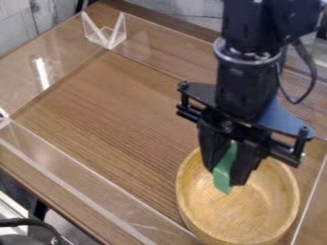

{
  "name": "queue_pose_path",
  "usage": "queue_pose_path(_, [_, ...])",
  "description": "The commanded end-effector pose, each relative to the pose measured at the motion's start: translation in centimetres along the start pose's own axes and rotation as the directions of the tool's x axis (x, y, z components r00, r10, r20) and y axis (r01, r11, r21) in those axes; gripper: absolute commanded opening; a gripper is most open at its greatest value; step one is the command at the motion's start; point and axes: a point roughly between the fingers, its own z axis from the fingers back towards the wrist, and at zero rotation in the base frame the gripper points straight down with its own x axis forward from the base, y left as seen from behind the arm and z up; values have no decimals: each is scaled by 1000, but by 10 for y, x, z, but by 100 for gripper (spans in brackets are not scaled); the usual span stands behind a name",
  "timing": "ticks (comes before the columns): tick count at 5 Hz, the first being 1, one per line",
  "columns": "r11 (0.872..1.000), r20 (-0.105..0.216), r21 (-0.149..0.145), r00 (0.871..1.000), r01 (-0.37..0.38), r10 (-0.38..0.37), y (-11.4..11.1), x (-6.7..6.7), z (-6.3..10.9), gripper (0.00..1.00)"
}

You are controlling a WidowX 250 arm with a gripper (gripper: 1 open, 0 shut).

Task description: Put the green block in the brown bowl

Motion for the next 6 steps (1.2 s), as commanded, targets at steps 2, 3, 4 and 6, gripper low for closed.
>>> queue_pose_path(2, [999,67,-27,997,-25,27,9,-1,7,0])
queue_pose_path(3, [999,84,-39,996,-26,30,13,-1,7,0])
queue_pose_path(4, [998,109,-57,994,-21,27,18,-1,6,0])
queue_pose_path(6, [996,121,-88,993,-4,15,21,3,1,0])
